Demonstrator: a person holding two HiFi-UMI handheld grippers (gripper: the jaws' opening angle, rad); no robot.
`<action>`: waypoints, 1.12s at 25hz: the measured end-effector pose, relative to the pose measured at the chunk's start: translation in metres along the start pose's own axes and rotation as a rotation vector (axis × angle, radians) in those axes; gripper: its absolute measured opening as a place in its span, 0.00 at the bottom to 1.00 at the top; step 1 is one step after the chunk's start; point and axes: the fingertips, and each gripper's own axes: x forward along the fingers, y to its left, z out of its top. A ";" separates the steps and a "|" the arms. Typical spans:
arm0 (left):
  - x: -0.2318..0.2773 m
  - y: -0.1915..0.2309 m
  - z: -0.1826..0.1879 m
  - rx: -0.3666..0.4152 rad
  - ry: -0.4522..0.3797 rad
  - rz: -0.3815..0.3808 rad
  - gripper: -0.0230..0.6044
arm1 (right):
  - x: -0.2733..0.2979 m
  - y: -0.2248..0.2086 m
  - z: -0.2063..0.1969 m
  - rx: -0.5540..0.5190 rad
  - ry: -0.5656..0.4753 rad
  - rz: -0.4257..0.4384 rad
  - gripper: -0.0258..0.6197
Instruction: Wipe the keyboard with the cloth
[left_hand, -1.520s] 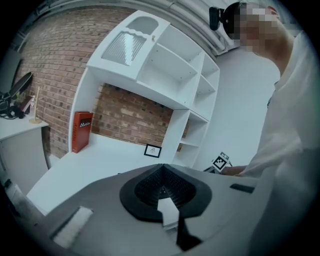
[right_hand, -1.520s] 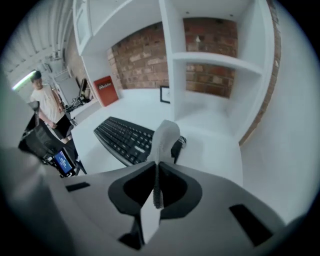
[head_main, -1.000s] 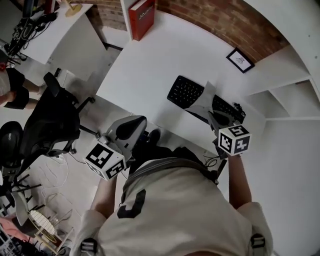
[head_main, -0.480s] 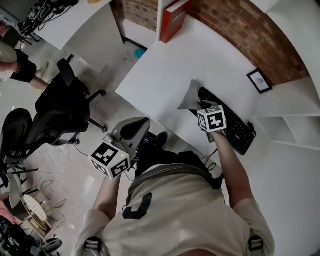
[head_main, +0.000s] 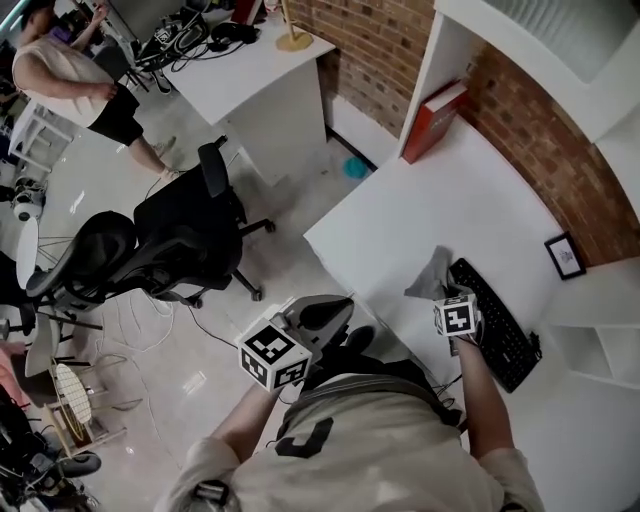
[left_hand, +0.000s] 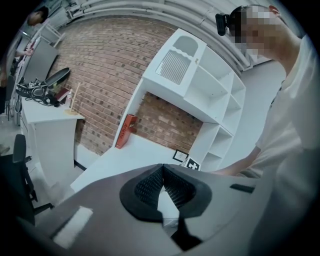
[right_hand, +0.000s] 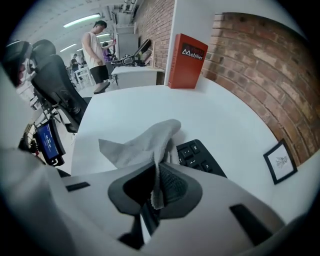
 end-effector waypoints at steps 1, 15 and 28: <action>0.001 0.000 0.002 0.005 -0.001 -0.002 0.04 | 0.000 -0.001 0.000 0.001 -0.002 -0.002 0.06; 0.013 -0.008 0.010 0.044 0.010 -0.045 0.04 | -0.011 -0.013 -0.021 0.051 -0.020 -0.054 0.06; -0.010 -0.002 0.014 0.058 -0.019 -0.041 0.04 | -0.016 -0.005 -0.026 0.048 -0.048 -0.105 0.06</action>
